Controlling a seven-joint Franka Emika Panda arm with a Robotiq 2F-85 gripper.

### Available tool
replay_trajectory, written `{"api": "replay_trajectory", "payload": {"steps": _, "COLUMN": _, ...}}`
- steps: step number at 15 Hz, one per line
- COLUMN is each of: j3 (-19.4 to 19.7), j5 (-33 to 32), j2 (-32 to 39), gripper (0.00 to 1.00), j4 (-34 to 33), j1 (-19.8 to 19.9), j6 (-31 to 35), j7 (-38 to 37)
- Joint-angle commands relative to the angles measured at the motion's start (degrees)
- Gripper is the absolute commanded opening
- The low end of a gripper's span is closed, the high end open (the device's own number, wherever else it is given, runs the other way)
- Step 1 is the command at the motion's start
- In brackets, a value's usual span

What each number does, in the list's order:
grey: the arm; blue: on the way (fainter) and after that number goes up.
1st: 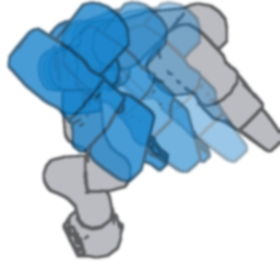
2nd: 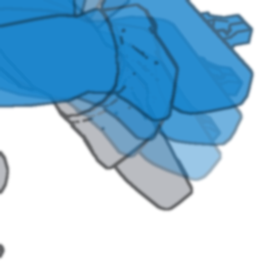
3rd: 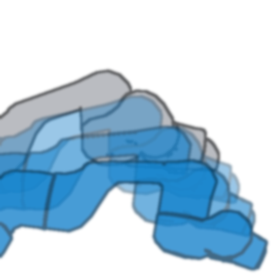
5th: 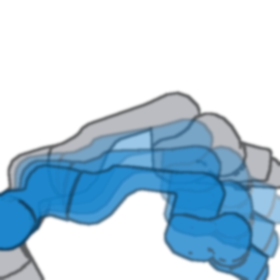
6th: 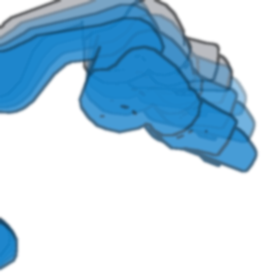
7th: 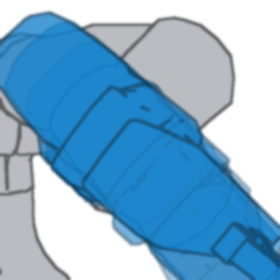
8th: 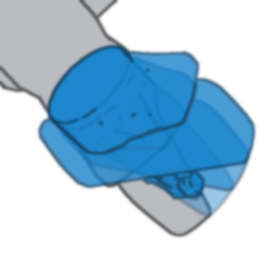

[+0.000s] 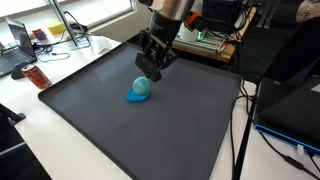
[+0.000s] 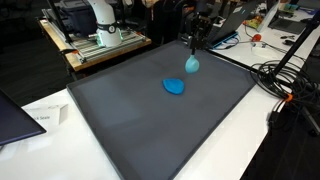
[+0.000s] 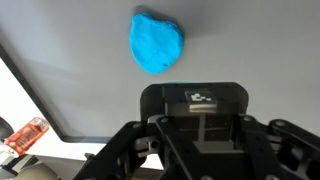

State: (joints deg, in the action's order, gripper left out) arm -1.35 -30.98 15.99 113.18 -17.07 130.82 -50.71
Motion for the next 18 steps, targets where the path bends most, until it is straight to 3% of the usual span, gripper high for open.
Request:
{"api": "replay_trajectory", "payload": {"steps": 1, "j3": -0.8, "j5": 5.3, "j2": 4.9, "gripper": 0.22, "j4": -8.3, "j1": 1.6, "j6": -5.4, "j7": 4.0}}
{"api": "replay_trajectory", "payload": {"steps": 13, "j3": -0.3, "j5": 24.2, "j2": 12.6, "gripper": 0.22, "j4": -23.9, "j1": 7.8, "j6": -19.1, "j7": 24.1}}
{"api": "replay_trajectory", "payload": {"steps": 15, "j3": -0.7, "j5": 26.0, "j2": 11.1, "gripper": 0.22, "j4": -22.1, "j1": 9.5, "j6": -15.8, "j7": 29.7}}
{"api": "replay_trajectory", "payload": {"steps": 16, "j3": 0.7, "j5": 23.5, "j2": 11.5, "gripper": 0.47, "j4": -21.5, "j1": 7.4, "j6": -16.4, "j7": 25.2}}
{"api": "replay_trajectory", "payload": {"steps": 18, "j3": 0.6, "j5": 24.5, "j2": 11.5, "gripper": 0.47, "j4": -21.9, "j1": 8.3, "j6": -16.1, "j7": 28.0}}
